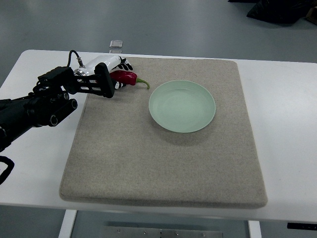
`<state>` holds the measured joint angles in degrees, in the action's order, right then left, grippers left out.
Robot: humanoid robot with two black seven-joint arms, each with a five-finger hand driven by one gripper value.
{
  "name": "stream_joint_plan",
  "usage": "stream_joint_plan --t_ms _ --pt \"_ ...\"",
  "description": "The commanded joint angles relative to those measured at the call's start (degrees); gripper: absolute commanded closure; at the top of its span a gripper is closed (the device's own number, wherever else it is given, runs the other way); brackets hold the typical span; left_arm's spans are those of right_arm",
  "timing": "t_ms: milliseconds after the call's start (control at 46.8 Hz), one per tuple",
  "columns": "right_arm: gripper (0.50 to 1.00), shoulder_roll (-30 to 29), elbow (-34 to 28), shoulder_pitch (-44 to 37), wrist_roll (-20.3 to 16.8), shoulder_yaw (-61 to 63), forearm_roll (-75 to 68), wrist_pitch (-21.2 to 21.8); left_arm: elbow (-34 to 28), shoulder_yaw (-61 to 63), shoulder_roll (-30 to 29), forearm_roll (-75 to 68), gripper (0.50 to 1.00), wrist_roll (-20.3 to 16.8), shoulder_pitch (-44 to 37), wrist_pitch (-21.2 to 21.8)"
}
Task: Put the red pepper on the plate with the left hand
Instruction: 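Close the left hand fingers around the red pepper body, then lift the pepper with the left hand and carry it over the plate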
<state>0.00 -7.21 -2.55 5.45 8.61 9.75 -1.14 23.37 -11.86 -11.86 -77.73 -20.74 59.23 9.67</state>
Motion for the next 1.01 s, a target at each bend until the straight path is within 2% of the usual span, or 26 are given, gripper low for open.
stream_joint_plan --t_ms 0,128,299,364,428,492,535,984 --pt "0.568 0.0 0.0 0.01 0.0 0.0 0.0 0.0 0.01 0.0 0.09 -0.05 0.793 0.0 0.01 0.0" --pt "0.568 0.0 0.0 0.01 0.0 0.0 0.0 0.0 0.01 0.0 0.09 -0.05 0.802 0.0 0.01 0.0" --pt "0.568 0.0 0.0 0.01 0.0 0.0 0.0 0.0 0.01 0.0 0.0 -0.05 0.838 0.0 0.01 0.0" --pt "0.568 0.0 0.0 0.01 0.0 0.0 0.0 0.0 0.01 0.09 0.0 -0.05 0.876 0.0 0.01 0.0" --pt "0.568 0.0 0.0 0.01 0.0 0.0 0.0 0.0 0.01 0.09 0.0 -0.05 0.941 0.0 -0.08 0.0" --pt "0.568 0.0 0.0 0.01 0.0 0.0 0.0 0.0 0.01 0.09 0.0 -0.05 0.954 0.0 -0.08 0.0" --pt "0.568 0.0 0.0 0.01 0.0 0.0 0.0 0.0 0.01 0.09 0.0 -0.05 0.988 0.0 -0.08 0.0" --pt "0.568 0.0 0.0 0.01 0.0 0.0 0.0 0.0 0.36 -0.88 -0.35 0.74 1.0 0.0 0.01 0.0"
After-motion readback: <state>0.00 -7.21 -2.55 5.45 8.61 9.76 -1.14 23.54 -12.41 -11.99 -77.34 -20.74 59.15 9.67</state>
